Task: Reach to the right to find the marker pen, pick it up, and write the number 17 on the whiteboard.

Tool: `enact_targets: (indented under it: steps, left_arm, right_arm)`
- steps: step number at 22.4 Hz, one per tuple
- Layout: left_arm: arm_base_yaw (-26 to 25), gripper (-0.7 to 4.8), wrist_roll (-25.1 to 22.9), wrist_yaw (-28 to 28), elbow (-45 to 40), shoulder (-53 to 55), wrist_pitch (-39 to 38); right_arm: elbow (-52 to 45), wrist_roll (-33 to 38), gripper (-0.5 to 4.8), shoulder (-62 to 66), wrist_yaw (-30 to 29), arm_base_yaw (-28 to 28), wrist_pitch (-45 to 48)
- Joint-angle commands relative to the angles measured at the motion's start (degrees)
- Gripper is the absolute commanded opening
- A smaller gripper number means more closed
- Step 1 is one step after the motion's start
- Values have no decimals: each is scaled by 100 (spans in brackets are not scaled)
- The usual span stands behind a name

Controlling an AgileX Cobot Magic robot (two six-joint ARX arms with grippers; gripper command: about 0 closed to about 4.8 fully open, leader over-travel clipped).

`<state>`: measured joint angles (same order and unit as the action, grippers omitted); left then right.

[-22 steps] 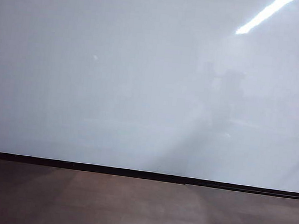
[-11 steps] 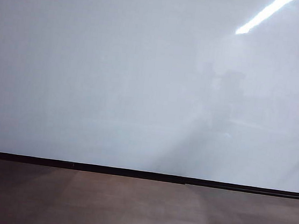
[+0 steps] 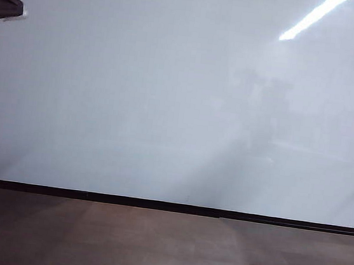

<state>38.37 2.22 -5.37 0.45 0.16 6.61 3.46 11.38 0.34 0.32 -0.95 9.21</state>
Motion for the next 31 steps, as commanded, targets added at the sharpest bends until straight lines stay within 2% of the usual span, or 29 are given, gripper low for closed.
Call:
enact_targets:
  steps: [1, 2, 5, 8, 9, 11, 14, 15, 17, 18, 21, 23, 25, 31]
  left_arm:
    - [0, -5, -7, 13, 4, 7, 68]
    - [0, -5, -7, 9, 4, 7, 68]
    - [0, -5, -7, 13, 4, 7, 66]
    - [2, -5, -7, 13, 4, 7, 68]
    - [2, -5, -7, 13, 4, 7, 68]
    - [7, -5, -7, 13, 4, 7, 68]
    - [11, -5, -7, 13, 4, 7, 68]
    - [20, -5, -7, 20, 4, 7, 68]
    - [20, -5, -7, 13, 4, 7, 66]
    - [20, -5, -7, 17, 4, 7, 66]
    - [20, -5, -7, 17, 4, 7, 66]
    - [20, -5, -7, 15, 4, 7, 68]
    - [20, -5, -7, 17, 4, 7, 68]
    - [20, -5, -7, 20, 4, 7, 68]
  right_arm:
    - [1475, 350, -2, 164, 1121, 9, 894]
    - [2341, 116, -2, 531, 1303, 9, 973]
    - [4623, -658, -1, 2055, 1143, 9, 1285]
    - [7058, -1335, -1, 3974, 586, 13, 1338]
    - [7569, -1510, -1, 4374, 525, 13, 1235]
    - [9018, -1954, -1, 5512, -181, 76, 697]
    - [10010, -1626, -1, 6404, -951, 608, 105]
    - [10220, -1180, -1, 6732, -1469, 1012, -4]
    - [10249, -396, -1, 7149, -2385, 1714, -11]
    - [10247, -210, -1, 7296, -2612, 1921, -116]
    - [9980, -284, -1, 7558, -2973, 2450, -472]
    - [9416, -317, -1, 7547, -3228, 3018, -22]
    - [9020, -190, -1, 7541, -3399, 3340, 396]
    - [7597, 59, -1, 7731, -3891, 3794, 1825]
